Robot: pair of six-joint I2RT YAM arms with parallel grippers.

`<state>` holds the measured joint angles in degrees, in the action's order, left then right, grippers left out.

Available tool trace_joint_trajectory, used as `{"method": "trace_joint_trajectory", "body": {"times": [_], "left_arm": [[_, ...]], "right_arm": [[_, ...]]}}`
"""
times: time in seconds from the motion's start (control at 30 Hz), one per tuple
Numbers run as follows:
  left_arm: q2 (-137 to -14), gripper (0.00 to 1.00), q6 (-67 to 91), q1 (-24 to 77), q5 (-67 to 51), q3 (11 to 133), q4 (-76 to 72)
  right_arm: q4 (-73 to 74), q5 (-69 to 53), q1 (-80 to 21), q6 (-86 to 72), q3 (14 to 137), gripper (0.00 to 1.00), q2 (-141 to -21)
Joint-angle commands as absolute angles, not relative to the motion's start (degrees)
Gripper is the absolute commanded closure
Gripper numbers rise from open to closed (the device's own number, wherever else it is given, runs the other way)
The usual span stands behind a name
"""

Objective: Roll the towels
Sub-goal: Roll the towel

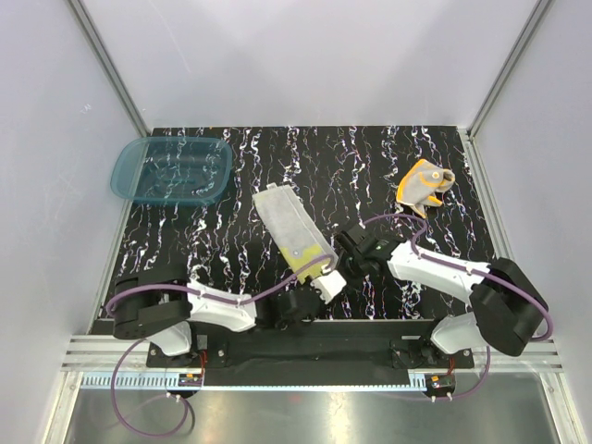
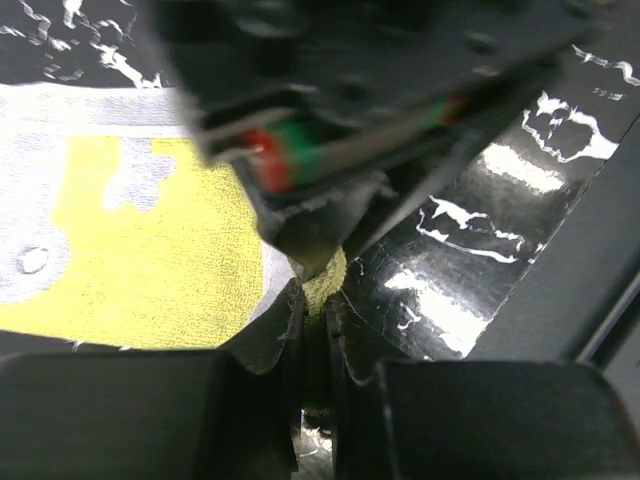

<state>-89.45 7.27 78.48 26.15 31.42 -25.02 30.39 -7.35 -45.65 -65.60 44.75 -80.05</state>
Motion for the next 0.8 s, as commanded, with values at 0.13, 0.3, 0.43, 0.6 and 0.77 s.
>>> {"method": "trace_joint_trajectory", "body": {"times": [0.13,0.3,0.43,0.6,0.77], "left_arm": [[-84.91,0.9,16.77,68.74,8.48,31.65,-23.46],[-84.9,0.88,21.96,61.45,-2.97,30.85,-24.52],[-86.13,0.88,27.57,57.14,-12.27,28.84,-29.95],[-90.61,0.89,34.44,50.29,-22.13,28.57,-34.52],[-96.15,0.89,44.38,44.39,-33.12,26.54,-47.54]], "right_arm": [[35.5,-5.89,-44.03,-62.93,48.16,0.4,-77.35],[39.99,3.76,-43.77,-61.96,52.47,0.27,-71.47],[34.21,7.38,-43.77,-60.39,48.54,0.25,-62.16],[29.01,4.94,-43.86,-59.5,44.04,0.27,-59.93],[23.39,3.25,-45.61,-60.38,39.56,0.35,-60.99]]}}
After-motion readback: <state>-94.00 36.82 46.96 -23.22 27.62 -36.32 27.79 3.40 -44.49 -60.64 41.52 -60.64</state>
